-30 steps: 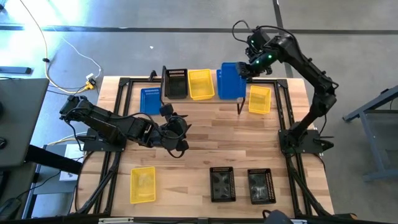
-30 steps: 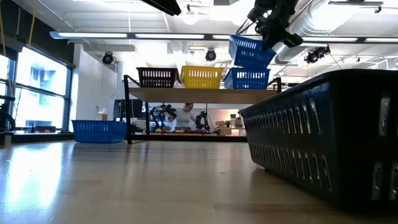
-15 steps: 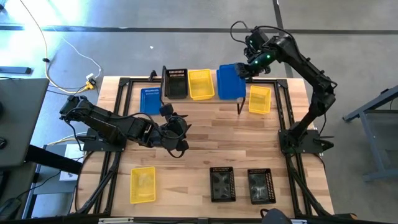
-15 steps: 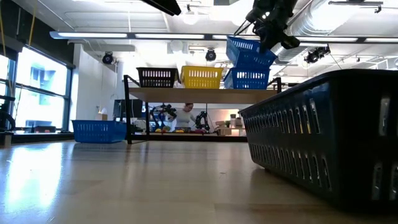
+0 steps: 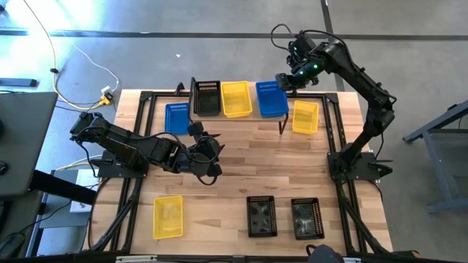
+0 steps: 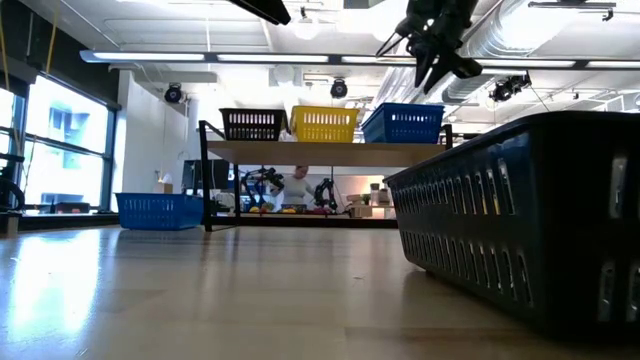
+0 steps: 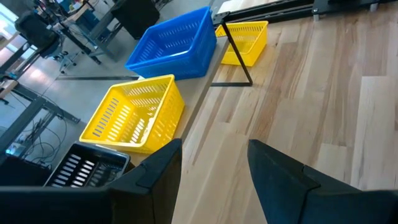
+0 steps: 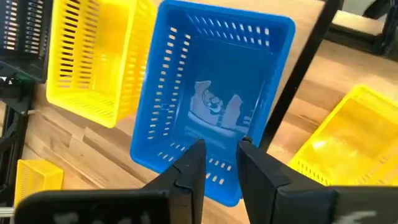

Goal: Stack baskets on shelf by color
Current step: Stack the bottom blue bin on top of the blue bin on the shelf, then adjust the stack of blue bins on the shelf

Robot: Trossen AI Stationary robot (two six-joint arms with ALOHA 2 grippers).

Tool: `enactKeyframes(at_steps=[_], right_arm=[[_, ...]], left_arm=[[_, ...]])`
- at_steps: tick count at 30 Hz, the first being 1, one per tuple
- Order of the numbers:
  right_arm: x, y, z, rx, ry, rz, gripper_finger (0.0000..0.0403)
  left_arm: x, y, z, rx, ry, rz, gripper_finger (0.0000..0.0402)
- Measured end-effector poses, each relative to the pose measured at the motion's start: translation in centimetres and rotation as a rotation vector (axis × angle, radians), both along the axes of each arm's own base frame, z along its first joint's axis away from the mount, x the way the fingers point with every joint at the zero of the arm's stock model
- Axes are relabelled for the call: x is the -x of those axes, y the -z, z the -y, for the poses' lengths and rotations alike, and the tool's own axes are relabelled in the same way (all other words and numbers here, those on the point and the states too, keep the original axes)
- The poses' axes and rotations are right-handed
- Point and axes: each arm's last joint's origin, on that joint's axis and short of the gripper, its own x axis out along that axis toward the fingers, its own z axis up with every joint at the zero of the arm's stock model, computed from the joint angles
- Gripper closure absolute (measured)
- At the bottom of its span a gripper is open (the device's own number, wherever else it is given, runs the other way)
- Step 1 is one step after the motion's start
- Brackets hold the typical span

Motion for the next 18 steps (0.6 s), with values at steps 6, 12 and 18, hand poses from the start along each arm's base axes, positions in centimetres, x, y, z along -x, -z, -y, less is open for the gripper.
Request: enactKeyframes(at_steps=[6,12,18], right_arm=[[0.1,0.2,-0.4,0.016,-0.092,-0.044,0.0327],[0.8,0.6,-1.1,0.169,-0.093,-0.344,0.0335],[0.7,0.8,-1.0,0.172,-0.064,-0.373,0.0336]], left_arm=[[0.0,0.0,0.0,0.0,0.0,0.0,0.0229],[0.0,0.0,0.0,0.0,0.0,0.0,0.0229],[0.0,0.0,0.0,0.007,-0.006,0.009,0.0229]])
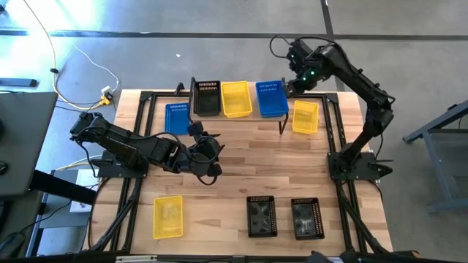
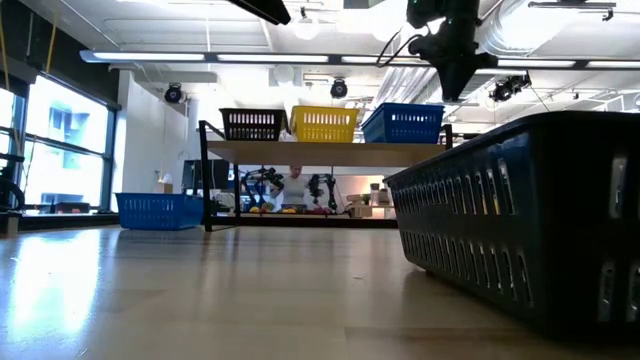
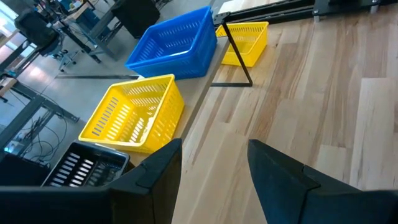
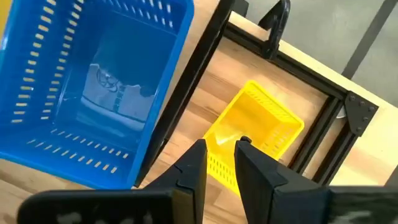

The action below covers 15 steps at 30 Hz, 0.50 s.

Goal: Stack baskets on shelf by color
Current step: Adjust the stack of blue bins on the shelf

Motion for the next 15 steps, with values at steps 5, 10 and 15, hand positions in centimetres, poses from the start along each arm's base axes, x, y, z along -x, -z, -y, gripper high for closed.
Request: enactKeyframes(at_steps=[5,10,15], right_arm=[[-1.5,1.7,0.4,-0.05,-0.001,-0.069,0.0336],[-3.1,3.5,0.7,-0.093,-0.023,-0.117,0.0336],[-3.8,4.4,1.1,-0.123,-0.028,-0.137,0.0336]], left_arm=[[0.0,0.0,0.0,0.002,-0.001,0.002,0.0229],[0.0,0.0,0.0,0.002,-0.002,0.002,0.0229],[0.0,0.0,0.0,0.0,0.0,0.0,0.0229]])
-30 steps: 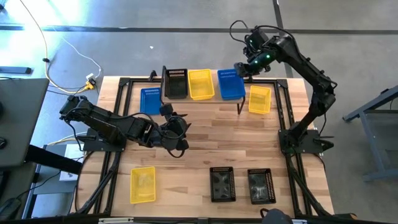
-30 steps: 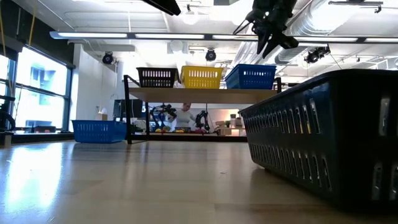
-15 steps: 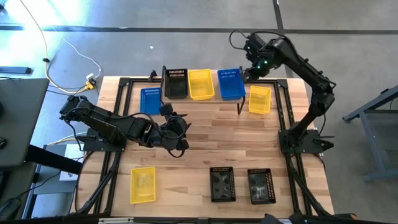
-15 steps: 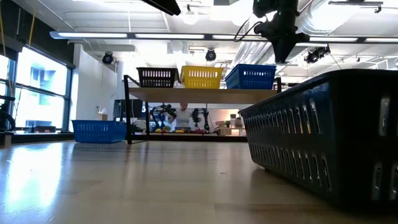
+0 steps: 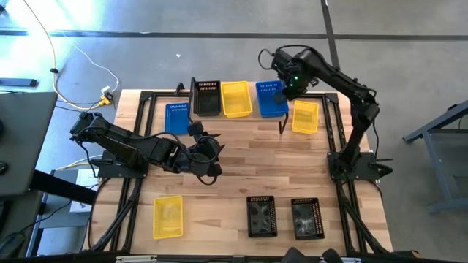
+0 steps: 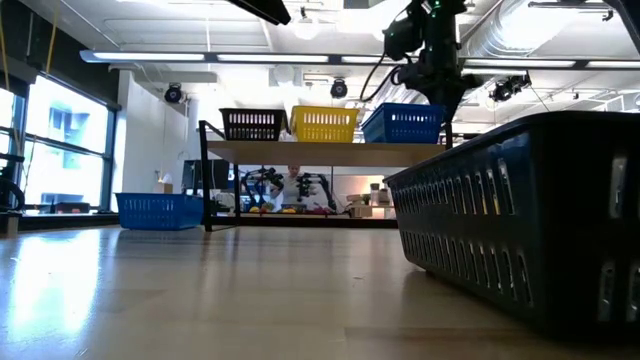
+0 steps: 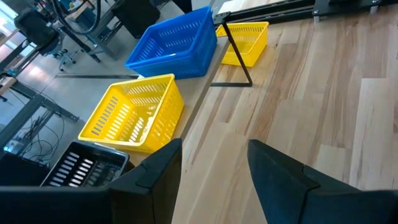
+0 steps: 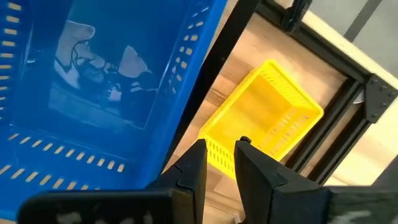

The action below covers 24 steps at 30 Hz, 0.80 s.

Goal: Stack baskets on shelf by color
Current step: Adjust the stack of blue bins on the shelf

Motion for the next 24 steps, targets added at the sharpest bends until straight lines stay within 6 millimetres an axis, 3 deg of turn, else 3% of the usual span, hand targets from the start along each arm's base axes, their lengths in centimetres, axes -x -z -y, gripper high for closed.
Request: enactKeyframes(at_steps=[16,24], right_arm=[[-0.3,0.1,-0.3,-0.094,-0.042,0.07,0.0336],[1.1,-1.9,-1.2,0.038,-0.079,0.043,0.0336]], left_arm=[[0.0,0.0,0.0,-0.003,0.002,-0.004,0.0229],[0.1,0.1,0.0,-0.004,0.002,-0.012,0.0229]])
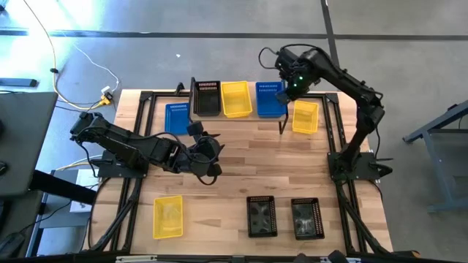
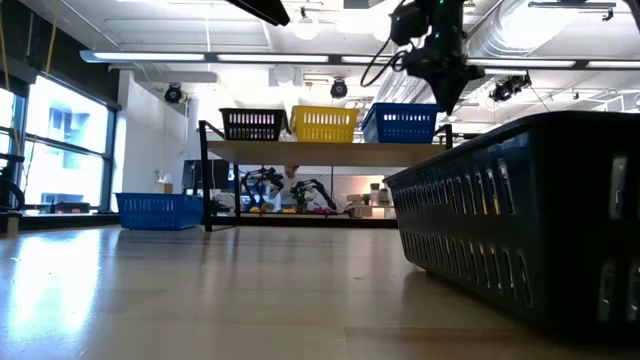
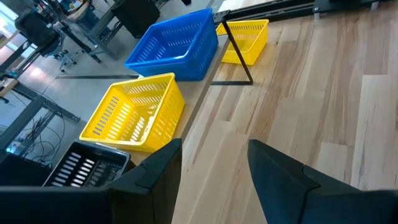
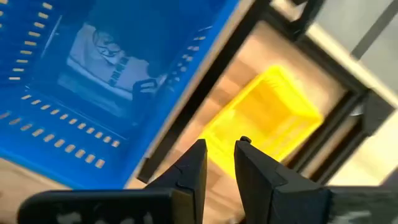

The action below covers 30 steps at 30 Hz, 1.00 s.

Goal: Stack baskets on shelf by color
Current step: Adjust the stack of blue bins on the shelf, then stack the right yellow bin on top of the yellow bin on the shelf

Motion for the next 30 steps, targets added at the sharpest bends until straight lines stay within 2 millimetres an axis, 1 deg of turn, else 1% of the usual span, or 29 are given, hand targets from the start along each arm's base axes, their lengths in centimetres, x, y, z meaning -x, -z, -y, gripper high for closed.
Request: enactKeyframes(at_steps=[3,7,12,17,20,24,30], right_arm=[[0.8,-1.0,-0.4,0.054,-0.009,-0.003,0.0336],[2.0,-2.1,-0.5,0.144,-0.002,-0.033,0.0336],[3.3,-2.6,0.4,0.22,0.051,-0.058,0.0336],[4.6,-2.6,1.7,0.254,0.121,-0.092,0.0336],[5.7,-1.4,2.4,0.244,0.163,-0.117,0.0336],[7.6,1.1,3.1,0.237,0.212,-0.067,0.0336],[10.3,4.6,3.1,0.16,0.282,0.003,0.0336]], left_arm=[[0.1,0.1,0.0,0.001,-0.003,-0.007,0.0229],[0.4,0.4,-0.1,0.016,-0.024,-0.034,0.0229],[1.1,0.9,-0.2,0.04,-0.075,-0.063,0.0229],[1.8,1.3,-0.4,0.038,-0.14,-0.088,0.0229],[2.2,1.4,-0.5,0.027,-0.168,-0.096,0.0229],[2.2,1.4,-0.6,0.023,-0.177,-0.097,0.0229],[2.2,1.4,-0.6,0.02,-0.174,-0.102,0.0229]])
